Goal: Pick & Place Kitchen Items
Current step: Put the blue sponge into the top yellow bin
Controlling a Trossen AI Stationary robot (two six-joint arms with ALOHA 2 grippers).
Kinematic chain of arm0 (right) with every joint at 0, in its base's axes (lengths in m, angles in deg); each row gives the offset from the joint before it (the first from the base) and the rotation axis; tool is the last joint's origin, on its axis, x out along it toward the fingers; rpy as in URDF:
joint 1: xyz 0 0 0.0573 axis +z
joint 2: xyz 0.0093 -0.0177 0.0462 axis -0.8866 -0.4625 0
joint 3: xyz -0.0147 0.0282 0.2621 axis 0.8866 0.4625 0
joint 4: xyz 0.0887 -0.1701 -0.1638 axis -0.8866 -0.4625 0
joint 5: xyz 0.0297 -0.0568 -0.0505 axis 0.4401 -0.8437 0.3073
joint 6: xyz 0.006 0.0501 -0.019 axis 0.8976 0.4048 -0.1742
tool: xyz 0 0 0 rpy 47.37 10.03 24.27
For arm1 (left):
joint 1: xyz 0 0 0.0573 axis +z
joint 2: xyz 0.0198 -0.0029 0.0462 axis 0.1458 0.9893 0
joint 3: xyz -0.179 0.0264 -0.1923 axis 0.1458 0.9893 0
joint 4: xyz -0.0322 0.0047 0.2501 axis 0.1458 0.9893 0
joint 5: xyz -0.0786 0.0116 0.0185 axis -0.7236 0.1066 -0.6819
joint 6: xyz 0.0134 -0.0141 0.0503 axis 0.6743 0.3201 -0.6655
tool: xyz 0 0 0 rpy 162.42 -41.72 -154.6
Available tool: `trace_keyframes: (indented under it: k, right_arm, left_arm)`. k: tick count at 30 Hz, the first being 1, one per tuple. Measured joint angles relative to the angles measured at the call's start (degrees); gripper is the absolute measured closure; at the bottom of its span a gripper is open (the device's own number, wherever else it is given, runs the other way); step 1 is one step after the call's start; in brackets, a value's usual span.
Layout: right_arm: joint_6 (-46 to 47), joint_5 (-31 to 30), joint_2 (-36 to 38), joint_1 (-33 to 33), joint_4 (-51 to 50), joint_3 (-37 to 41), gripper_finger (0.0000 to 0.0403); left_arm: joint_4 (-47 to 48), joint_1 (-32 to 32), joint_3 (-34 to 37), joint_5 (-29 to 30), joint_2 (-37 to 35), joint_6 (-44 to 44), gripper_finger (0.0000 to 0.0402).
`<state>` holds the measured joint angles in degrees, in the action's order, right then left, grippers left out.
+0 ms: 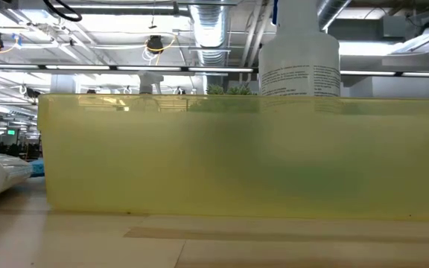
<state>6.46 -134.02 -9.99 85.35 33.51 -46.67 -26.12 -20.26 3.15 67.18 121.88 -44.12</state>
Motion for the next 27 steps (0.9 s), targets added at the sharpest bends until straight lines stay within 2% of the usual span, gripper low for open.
trace_keyframes:
  k: [10, 22, 27]
  right_arm:
    - [0.6, 2.2, 0.0, 0.0, 0.0, 0.0, 0.0403]
    - [1.1, 3.7, 0.0, 0.0, 0.0, 0.0, 0.0403]
    - [1.1, 3.7, 0.0, 0.0, 0.0, 0.0, 0.0403]
  left_arm:
    - [0.7, 3.0, 0.0, 0.2, 0.0, 4.9, 0.0214]
    - [2.0, 3.2, 0.0, -0.1, 0.0, 7.3, 0.0219]
    - [2.2, 3.6, 0.0, -0.9, 0.0, 8.0, 0.0238]
